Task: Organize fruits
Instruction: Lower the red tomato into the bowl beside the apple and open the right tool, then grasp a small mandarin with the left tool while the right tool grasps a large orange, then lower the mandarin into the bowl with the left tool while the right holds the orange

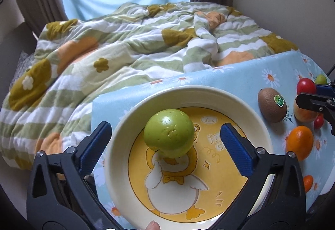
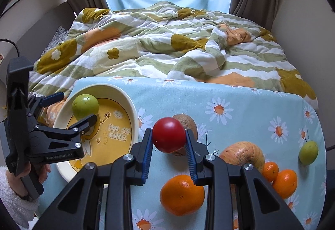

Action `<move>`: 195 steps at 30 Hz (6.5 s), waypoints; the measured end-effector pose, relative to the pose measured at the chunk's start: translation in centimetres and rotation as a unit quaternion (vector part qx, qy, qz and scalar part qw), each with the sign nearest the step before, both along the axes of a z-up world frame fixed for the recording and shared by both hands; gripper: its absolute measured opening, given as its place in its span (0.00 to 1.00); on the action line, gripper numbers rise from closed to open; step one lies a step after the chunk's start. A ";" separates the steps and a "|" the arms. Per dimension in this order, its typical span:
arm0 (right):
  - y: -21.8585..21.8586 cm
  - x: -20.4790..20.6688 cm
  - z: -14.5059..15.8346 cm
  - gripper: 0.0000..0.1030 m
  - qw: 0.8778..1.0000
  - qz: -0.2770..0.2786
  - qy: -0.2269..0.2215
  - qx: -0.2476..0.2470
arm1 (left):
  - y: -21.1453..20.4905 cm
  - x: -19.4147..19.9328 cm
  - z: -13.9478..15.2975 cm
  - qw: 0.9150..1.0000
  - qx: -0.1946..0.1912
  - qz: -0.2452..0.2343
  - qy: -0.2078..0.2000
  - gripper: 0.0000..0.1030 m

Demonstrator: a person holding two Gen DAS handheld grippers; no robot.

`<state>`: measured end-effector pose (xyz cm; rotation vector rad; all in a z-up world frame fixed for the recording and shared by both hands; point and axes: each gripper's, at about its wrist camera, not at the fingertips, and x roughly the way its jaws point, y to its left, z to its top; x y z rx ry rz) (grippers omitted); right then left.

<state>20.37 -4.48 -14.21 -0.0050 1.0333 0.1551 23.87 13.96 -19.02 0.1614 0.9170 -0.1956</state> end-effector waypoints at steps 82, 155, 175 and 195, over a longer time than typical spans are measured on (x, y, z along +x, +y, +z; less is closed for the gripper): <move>-6.3 -7.4 7.5 1.00 0.998 0.020 -0.050 0.015 | -5.4 -12.1 11.4 0.999 0.012 0.009 -0.042 1.00; -21.1 -6.9 -6.2 0.54 0.983 0.185 -0.003 -0.014 | -20.4 -18.5 -2.8 0.988 -0.016 0.133 0.074 0.41; -18.9 -9.7 1.6 0.54 0.983 0.181 -0.039 0.004 | -17.7 -19.1 6.4 0.990 -0.013 0.136 -0.011 0.41; -5.9 -7.4 4.2 0.54 0.987 0.152 -0.040 0.024 | -5.2 -13.2 7.9 0.995 -0.016 0.097 -0.015 0.41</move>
